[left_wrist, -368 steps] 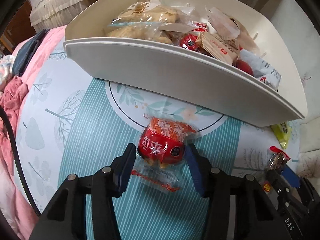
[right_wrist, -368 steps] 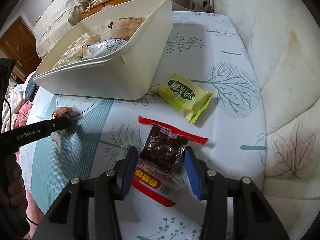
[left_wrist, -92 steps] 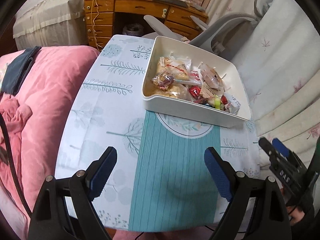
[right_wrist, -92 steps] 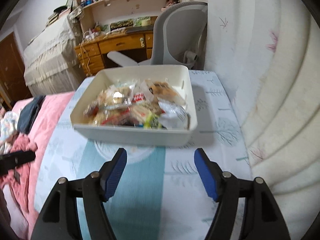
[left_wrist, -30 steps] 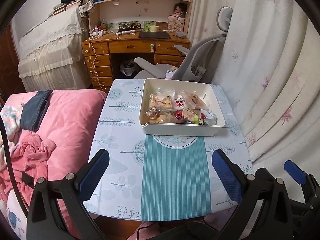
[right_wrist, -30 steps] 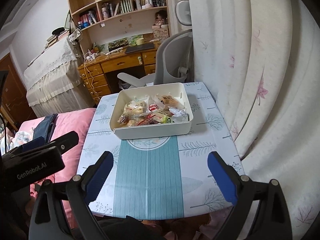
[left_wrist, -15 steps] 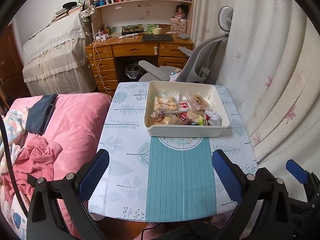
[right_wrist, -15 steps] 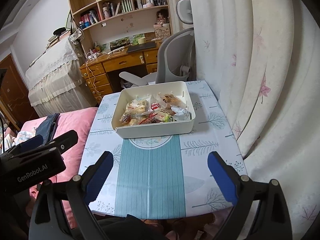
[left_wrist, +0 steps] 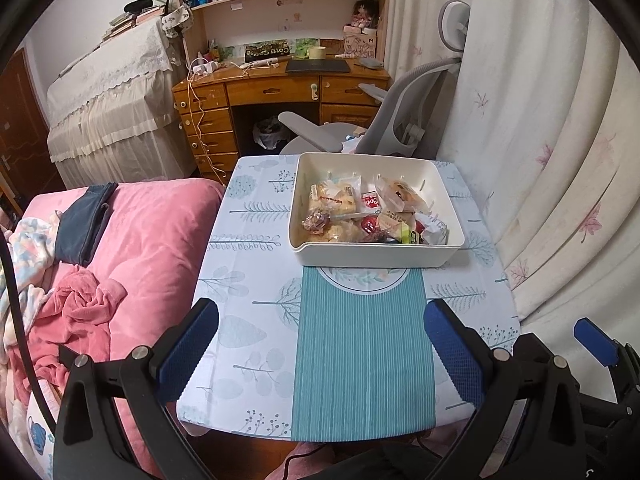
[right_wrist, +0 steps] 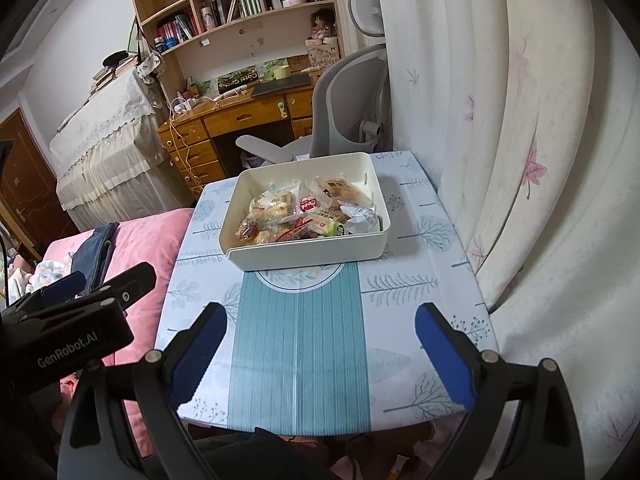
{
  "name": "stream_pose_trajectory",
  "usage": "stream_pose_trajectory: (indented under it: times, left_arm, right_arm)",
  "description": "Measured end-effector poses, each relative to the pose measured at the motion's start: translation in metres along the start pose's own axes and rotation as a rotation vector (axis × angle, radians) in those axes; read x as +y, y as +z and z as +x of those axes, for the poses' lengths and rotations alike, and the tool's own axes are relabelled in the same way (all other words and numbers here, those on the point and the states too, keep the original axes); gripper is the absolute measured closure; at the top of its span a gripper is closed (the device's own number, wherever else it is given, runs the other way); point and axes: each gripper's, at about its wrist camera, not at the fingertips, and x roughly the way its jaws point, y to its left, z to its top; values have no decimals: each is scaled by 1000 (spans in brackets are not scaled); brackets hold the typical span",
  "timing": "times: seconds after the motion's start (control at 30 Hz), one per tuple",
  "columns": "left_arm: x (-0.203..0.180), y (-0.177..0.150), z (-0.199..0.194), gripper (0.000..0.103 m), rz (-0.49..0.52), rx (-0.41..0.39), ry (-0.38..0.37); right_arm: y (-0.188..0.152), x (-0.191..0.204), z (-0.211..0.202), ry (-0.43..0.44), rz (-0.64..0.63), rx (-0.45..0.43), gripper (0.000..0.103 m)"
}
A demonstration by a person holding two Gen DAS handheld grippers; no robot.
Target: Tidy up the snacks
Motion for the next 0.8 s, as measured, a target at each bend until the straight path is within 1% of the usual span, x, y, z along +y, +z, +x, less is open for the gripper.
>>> stream_pose_trajectory:
  times: [0.37, 0.8]
  left_arm:
    - [-7, 3, 13, 1, 0, 28, 2]
    - [-20, 5, 28, 1, -15, 70, 31]
  right_arm:
    - [10, -12, 13, 6, 8, 34, 7]
    - [18, -28, 29, 30, -2, 72, 7]
